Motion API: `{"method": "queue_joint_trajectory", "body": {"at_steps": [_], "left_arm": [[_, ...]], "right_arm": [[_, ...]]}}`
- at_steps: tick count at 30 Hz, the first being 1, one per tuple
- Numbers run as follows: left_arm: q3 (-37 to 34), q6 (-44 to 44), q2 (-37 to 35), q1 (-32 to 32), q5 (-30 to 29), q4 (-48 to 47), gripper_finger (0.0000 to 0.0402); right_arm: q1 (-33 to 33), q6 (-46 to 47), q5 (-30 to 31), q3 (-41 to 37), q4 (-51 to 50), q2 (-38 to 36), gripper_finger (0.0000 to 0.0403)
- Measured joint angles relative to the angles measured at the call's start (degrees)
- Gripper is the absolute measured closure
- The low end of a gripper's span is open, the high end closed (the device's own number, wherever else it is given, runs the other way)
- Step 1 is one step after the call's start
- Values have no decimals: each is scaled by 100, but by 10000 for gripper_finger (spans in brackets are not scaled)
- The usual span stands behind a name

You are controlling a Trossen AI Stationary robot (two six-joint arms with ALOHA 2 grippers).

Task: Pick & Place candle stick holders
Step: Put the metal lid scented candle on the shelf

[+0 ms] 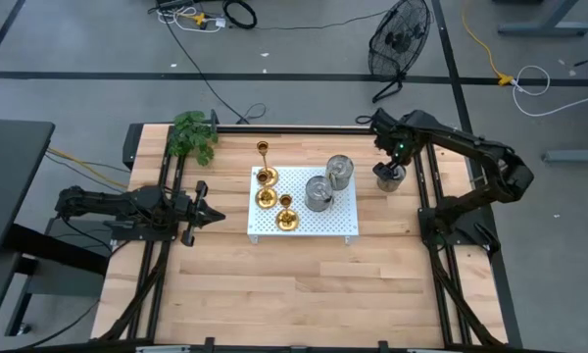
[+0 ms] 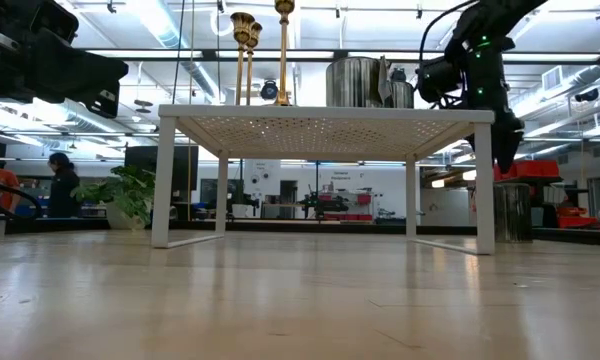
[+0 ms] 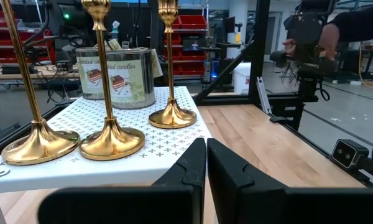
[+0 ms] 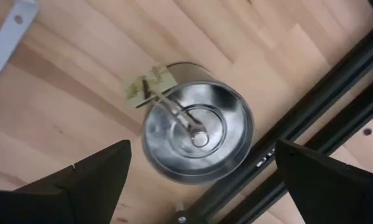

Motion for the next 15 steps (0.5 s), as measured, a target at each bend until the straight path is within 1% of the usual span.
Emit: {"method": "queue_joint_trajectory", "body": {"at_steps": [13,15], "left_arm": [[-1,0,0,0,0,0,383],[0,0,0,0,0,0,383]], "right_arm": [[-182,0,-121,-554,565,0,3],[-195,-4,-212,-639,643,0,3]]}}
